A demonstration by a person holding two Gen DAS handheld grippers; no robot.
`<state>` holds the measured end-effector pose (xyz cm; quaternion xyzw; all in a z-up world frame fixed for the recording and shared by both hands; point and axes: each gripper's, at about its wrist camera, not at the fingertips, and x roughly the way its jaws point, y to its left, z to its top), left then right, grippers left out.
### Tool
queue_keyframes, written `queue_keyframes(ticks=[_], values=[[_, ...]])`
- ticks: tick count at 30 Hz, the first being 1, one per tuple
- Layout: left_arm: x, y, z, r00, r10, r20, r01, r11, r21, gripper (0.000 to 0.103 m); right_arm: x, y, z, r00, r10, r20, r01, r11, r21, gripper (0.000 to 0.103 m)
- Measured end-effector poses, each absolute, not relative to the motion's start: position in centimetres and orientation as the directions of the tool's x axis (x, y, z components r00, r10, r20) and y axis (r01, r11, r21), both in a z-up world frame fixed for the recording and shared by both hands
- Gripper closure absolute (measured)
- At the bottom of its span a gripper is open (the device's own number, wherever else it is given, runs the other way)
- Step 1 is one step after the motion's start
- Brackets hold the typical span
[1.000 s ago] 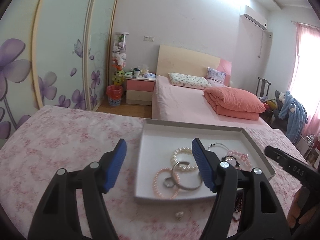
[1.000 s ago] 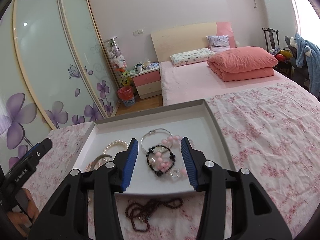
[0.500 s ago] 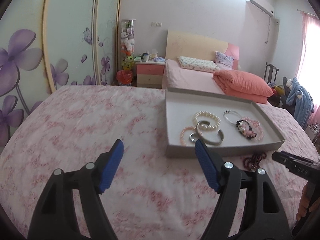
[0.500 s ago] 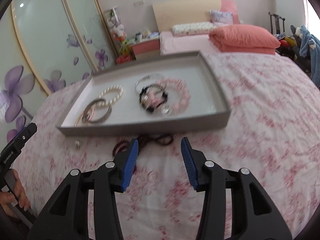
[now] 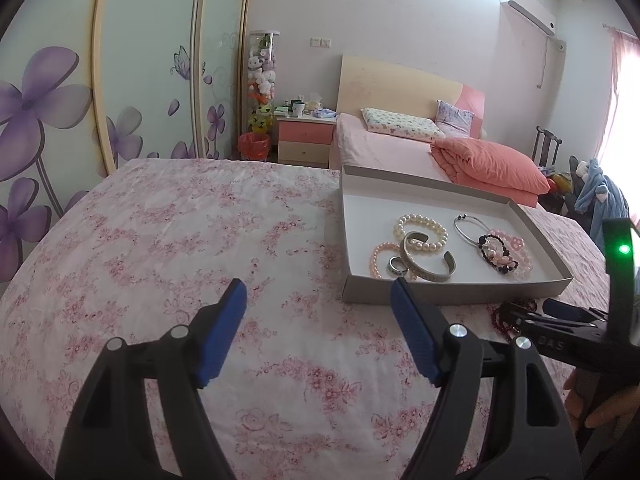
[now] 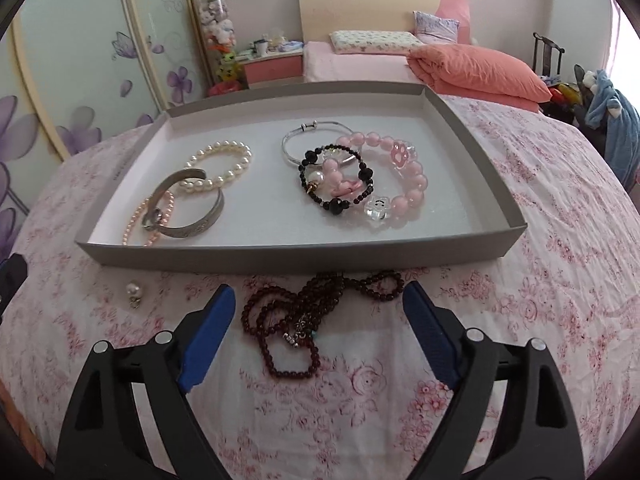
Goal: Organize jewelry
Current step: 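Grasp the dark red bead necklace beside the tray with the right tool, then grasp the white pearl stud earring with the left tool while the right tool holds the necklace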
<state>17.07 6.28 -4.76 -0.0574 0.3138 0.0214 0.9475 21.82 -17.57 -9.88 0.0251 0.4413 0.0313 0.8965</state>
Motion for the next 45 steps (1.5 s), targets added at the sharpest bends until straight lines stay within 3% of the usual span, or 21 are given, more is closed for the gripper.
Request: queue_keyframes(ticks=[3, 7, 8, 10, 16, 19, 31, 38, 40, 44, 45], values=[[17.1, 6.0, -4.8, 0.8, -0.001, -0.6, -0.07, 0.993, -0.095, 0.03, 21.5, -17.7, -10.2, 0.617, 0.077, -0.783, -0.043, 0.997, 0.064, 0.027], [17.2, 5.2, -4.9, 0.796, -0.011, -0.606, -0.055, 0.994, -0.091, 0.03, 21.3, -18.2, -9.9, 0.627, 0.101, -0.772, -0.065, 0.995, 0.077, 0.077], [17.3, 5.0, -4.9, 0.793, -0.016, -0.609, -0.05, 0.995, -0.091, 0.03, 21.2, -18.4, -9.9, 0.627, 0.107, -0.772, -0.069, 0.994, 0.082, 0.085], [17.3, 4.5, -5.1, 0.789, -0.027, -0.614, -0.037, 0.995, -0.092, 0.03, 20.8, -19.0, -9.9, 0.624, 0.129, -0.771, -0.085, 0.992, 0.097, 0.088], [17.6, 2.5, -5.8, 0.757, -0.073, -0.649, 0.025, 0.996, -0.083, 0.03, 19.3, -20.5, -9.6, 0.62, 0.099, -0.778, -0.094, 0.994, 0.051, 0.09], [17.5, 1.3, -6.3, 0.741, -0.094, -0.665, 0.061, 0.995, -0.072, 0.03, 18.6, -21.8, -9.8, 0.638, 0.015, -0.77, -0.055, 0.998, -0.026, 0.09], [20.1, -2.6, -8.5, 0.646, -0.052, -0.761, 0.08, 0.997, 0.0, 0.029, 18.5, -22.8, -9.8, 0.636, 0.019, -0.772, -0.043, 0.999, -0.011, 0.09], [22.7, -4.2, -9.3, 0.622, -0.01, -0.783, 0.032, 0.999, 0.012, 0.047, 18.6, -22.6, -9.8, 0.636, 0.021, -0.772, -0.043, 0.999, -0.009, 0.09], [23.1, -4.4, -9.6, 0.614, -0.003, -0.789, 0.02, 1.0, 0.012, 0.056, 18.6, -22.6, -9.8, 0.636, 0.02, -0.772, -0.043, 0.999, -0.01, 0.09], [23.0, -4.4, -9.9, 0.62, 0.004, -0.785, 0.019, 1.0, 0.02, 0.089, 18.6, -22.6, -9.9, 0.635, 0.025, -0.772, -0.044, 0.999, -0.004, 0.09], [22.9, -4.3, -9.9, 0.62, 0.007, -0.785, 0.021, 0.999, 0.025, 0.089, 18.6, -22.6, -9.9, 0.635, 0.026, -0.772, -0.044, 0.999, -0.003, 0.09]])
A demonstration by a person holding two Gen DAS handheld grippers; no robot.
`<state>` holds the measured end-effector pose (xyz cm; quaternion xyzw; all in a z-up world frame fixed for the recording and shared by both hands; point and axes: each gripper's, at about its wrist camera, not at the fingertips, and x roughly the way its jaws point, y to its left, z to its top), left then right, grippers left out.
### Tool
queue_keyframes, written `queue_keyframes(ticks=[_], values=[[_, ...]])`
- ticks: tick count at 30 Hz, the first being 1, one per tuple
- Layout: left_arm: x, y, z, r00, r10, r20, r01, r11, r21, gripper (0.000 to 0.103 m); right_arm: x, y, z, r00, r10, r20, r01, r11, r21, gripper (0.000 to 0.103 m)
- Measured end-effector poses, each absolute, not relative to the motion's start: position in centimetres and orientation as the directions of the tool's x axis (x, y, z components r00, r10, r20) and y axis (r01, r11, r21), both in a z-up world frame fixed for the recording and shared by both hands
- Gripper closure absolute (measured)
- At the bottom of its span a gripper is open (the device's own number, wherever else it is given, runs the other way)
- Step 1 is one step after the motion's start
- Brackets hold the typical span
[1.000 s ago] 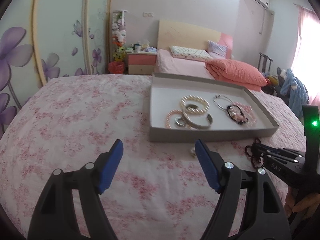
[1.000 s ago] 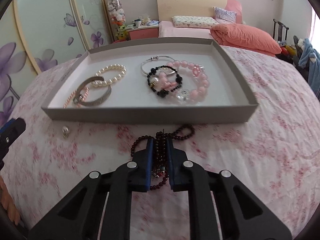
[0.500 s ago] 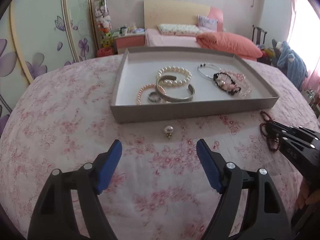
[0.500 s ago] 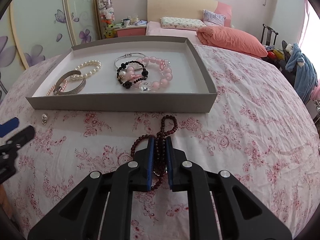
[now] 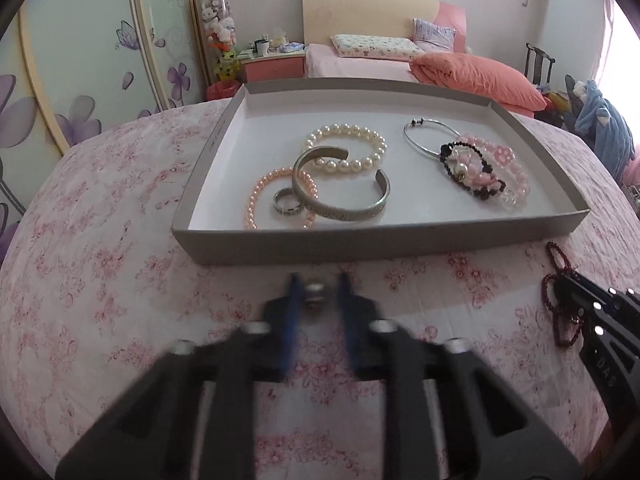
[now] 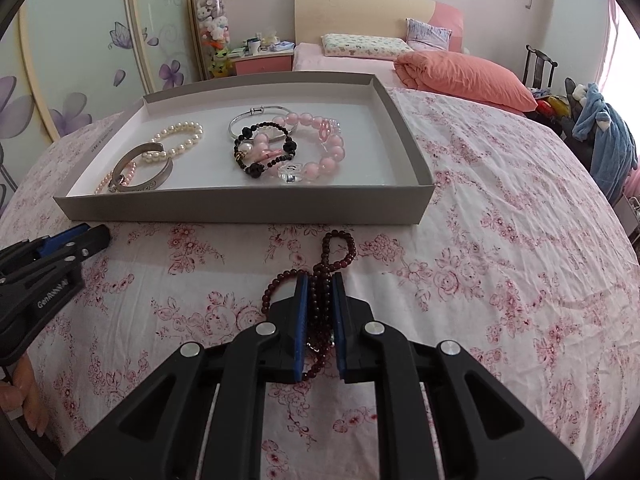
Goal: Organize jewelry
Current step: 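Grasp the white pearl stud earring with the left tool while the right tool holds the necklace, then carry the pearl earring with the left tool while the right tool carries the necklace over the tray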
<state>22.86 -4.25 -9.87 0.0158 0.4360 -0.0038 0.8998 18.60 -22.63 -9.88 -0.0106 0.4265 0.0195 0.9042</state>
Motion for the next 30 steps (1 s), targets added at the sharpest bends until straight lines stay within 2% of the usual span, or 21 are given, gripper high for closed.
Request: queue_keyframes(ticks=[6, 13, 30], values=[[20.1, -3.3, -9.9, 0.621, -0.02, -0.783, 0.058, 0.998, 0.02, 0.089, 18.5, -22.8, -9.9, 0.635, 0.041, -0.772, -0.053, 0.999, 0.01, 0.09], [18.9, -1.5, -9.9, 0.617, -0.114, -0.779, 0.074, 0.993, -0.087, 0.089, 18.6, -22.9, -9.9, 0.634, 0.051, -0.772, -0.053, 0.998, 0.023, 0.09], [18.7, -1.7, -10.0, 0.616, -0.114, -0.779, 0.073, 0.994, -0.087, 0.088, 18.6, -22.9, -9.9, 0.634, 0.053, -0.772, -0.054, 0.998, 0.024, 0.09]])
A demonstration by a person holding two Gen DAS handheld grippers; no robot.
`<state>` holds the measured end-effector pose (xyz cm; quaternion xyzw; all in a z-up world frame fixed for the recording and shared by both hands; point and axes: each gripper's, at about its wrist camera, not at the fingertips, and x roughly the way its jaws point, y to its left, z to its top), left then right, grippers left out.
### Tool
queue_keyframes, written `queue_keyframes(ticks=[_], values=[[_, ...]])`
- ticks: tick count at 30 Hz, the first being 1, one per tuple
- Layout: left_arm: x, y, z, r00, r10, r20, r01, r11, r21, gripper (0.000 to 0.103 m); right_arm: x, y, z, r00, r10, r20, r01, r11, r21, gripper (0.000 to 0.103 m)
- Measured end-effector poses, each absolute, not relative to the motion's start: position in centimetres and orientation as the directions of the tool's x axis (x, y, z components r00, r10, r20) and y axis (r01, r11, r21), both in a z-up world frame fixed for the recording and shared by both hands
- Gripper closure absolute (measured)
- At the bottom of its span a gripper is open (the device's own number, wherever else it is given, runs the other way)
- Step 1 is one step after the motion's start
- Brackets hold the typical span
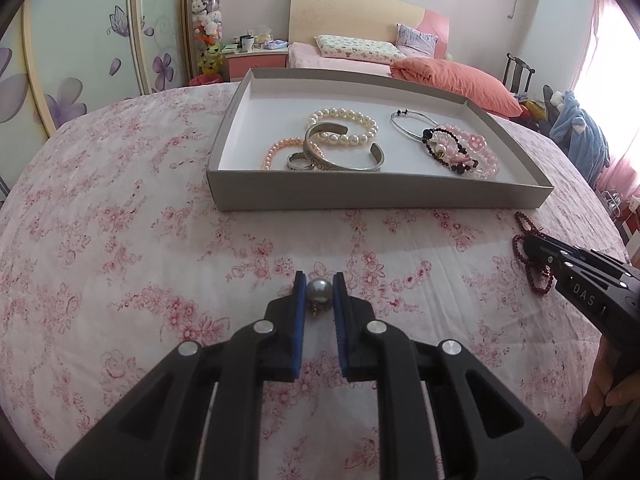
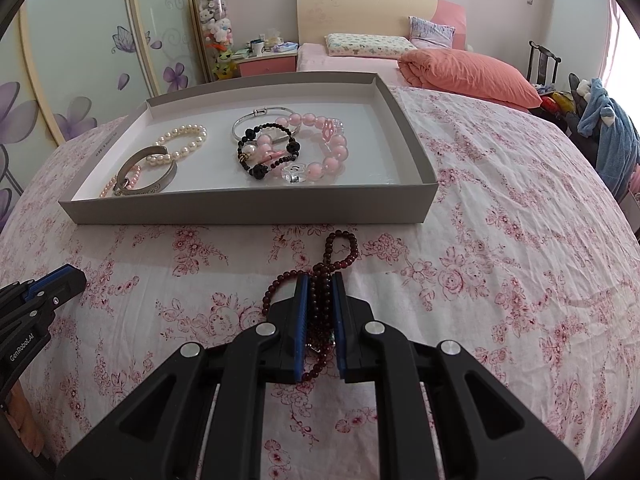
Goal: Organize jewelry
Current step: 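Carry the pearl earring with the left tool while the right tool carries the necklace over the tray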
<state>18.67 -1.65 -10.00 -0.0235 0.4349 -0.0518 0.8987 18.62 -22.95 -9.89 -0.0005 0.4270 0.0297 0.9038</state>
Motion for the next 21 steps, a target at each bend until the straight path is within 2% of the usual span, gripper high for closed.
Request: queue_keyframes(ticks=[9, 21], values=[[18.7, -2.4, -9.9, 0.616, -0.075, -0.784, 0.074, 0.997, -0.037, 0.088, 18.6, -23.0, -9.9, 0.634, 0.053, -0.772, -0.054, 0.998, 0.024, 0.09], [18.2, -1.8, -9.8, 0.619, -0.101, -0.779, 0.082, 0.995, -0.063, 0.089, 17.4, -23.1, -9.3, 0.656, 0.097, -0.748, -0.084, 0.995, 0.055, 0.093]])
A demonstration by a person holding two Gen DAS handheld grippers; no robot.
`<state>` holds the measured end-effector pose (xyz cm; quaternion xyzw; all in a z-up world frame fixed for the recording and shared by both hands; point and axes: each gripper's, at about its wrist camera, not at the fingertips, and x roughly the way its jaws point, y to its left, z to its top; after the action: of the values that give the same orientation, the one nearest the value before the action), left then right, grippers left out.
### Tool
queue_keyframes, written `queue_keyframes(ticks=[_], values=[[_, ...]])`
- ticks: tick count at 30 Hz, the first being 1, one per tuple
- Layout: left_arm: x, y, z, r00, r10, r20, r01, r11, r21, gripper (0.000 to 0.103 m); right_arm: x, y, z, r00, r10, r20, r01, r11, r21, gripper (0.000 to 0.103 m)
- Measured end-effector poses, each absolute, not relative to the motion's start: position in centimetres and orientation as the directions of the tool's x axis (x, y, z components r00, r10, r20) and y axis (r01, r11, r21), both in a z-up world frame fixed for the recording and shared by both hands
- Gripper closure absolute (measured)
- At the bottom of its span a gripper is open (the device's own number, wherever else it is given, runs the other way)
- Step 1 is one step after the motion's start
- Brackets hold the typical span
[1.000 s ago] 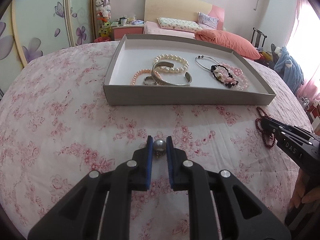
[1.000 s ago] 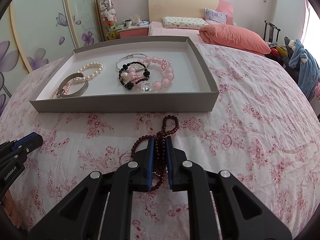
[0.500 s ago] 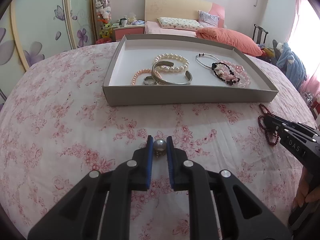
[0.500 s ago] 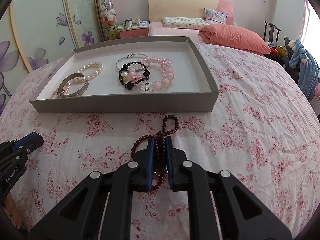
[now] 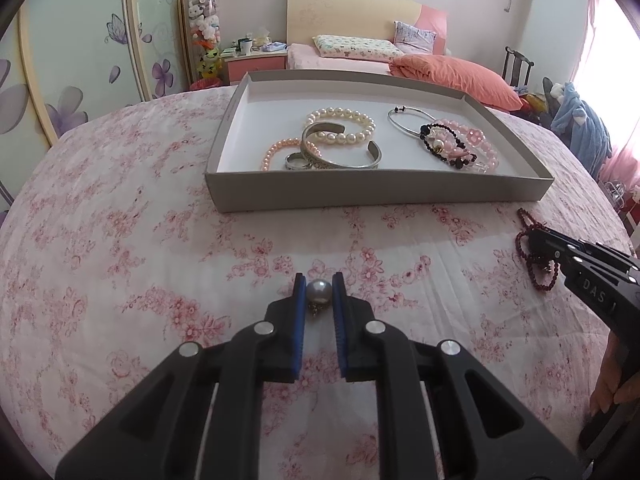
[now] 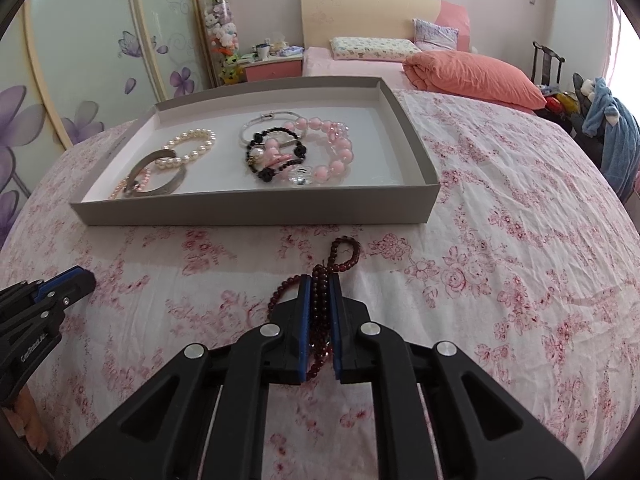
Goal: Organize jewelry
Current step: 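Carry the pearl earring with the left tool while the right tool carries the necklace over the tray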
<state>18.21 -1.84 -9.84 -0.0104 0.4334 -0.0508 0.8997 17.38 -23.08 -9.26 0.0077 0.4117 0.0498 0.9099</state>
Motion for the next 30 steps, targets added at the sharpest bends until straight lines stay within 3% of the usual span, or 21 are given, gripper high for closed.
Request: queue_keyframes(ticks=[7, 18, 30], values=[[16.5, -0.5, -7.9, 0.68, -0.124, -0.722, 0.06, 0.992, -0.114, 0.089, 15.1, -21.6, -6.5, 0.731, 0.124, -0.671, -0.126, 0.991, 0.045, 0.093], [13.5, -1.7, -3.9, 0.803, -0.091, -0.589, 0.064, 0.996, -0.068, 0.089, 13.2, -20.1, -3.0, 0.809, 0.181, -0.559, -0.176, 0.982, 0.062, 0.093], [10.9, -2.8, 0.8, 0.915, -0.062, -0.399, 0.063, 0.998, -0.009, 0.089, 10.4, -20.8, 0.5, 0.926, 0.188, -0.328, -0.176, 0.982, 0.064, 0.093]])
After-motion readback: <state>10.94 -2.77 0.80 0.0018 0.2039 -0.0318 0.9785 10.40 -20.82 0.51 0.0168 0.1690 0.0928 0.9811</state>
